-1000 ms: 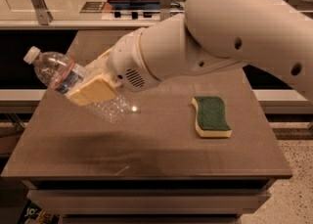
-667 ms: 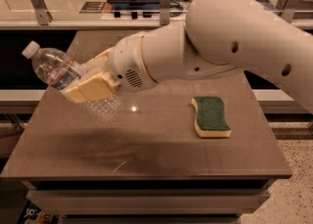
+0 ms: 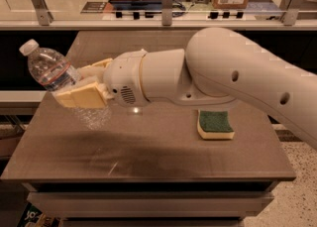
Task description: Place water bottle upright
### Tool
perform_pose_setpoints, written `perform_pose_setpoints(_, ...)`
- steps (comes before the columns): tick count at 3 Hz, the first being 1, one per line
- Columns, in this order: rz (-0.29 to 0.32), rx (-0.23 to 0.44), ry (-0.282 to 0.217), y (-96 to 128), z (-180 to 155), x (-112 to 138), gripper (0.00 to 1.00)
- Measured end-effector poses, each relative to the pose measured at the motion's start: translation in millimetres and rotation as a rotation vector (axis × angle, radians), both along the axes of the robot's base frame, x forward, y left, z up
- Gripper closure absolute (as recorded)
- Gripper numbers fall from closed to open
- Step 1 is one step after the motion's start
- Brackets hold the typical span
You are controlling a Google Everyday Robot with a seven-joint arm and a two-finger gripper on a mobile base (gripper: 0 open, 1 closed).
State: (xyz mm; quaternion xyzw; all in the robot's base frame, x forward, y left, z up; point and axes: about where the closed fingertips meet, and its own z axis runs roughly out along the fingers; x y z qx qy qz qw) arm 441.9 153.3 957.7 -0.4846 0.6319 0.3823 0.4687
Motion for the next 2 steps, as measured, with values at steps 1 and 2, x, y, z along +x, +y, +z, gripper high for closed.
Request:
perform_pose_setpoints(1,-0.062,0.101,0.008,8.1,-6.7,-2.9,1.0)
perform_pose_setpoints(2,-0.116,0.187,0.012,16.8,-14.9,-1.4,1.0)
